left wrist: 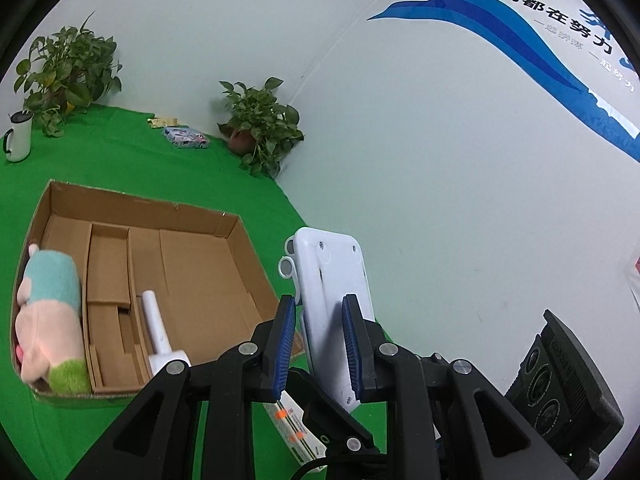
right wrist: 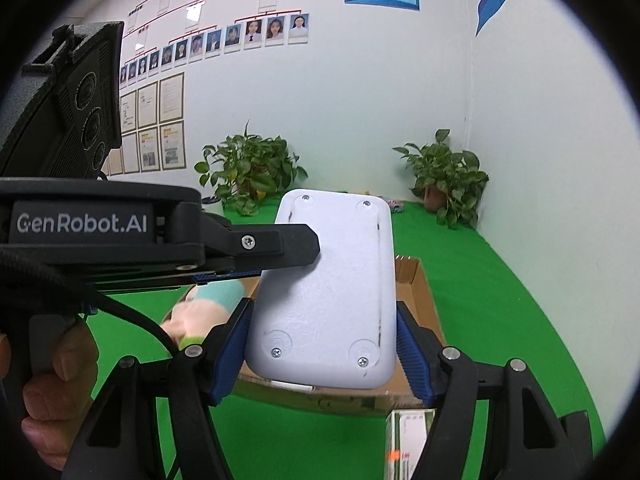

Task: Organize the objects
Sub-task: 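Carry the white device with the right tool over the open box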

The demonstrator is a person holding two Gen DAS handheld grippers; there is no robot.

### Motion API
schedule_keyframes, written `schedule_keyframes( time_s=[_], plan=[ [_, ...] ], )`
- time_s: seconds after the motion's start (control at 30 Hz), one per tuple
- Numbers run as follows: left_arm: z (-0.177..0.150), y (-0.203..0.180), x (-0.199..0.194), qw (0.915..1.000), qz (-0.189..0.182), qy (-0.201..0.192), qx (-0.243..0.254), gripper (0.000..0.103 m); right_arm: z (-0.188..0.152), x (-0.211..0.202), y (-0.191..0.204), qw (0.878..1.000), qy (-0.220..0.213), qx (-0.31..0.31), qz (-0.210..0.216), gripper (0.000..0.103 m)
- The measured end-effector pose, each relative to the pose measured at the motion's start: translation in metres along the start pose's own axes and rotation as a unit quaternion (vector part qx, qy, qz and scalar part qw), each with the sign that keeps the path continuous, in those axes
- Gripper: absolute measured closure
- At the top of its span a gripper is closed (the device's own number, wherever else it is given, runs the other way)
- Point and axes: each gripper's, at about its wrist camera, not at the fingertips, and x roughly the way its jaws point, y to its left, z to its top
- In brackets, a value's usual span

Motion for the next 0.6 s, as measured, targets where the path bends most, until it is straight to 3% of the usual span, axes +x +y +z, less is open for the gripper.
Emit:
schedule_keyframes(
  time_s=[0.6],
  plan=[
    [0.059, 0.012, 0.046, 0.9999, 0.002, 0.016, 0.003, 0.083, 0.032, 0.039, -0.012, 1.000, 0.011, 0.020, -0.008, 0.036]
  ],
)
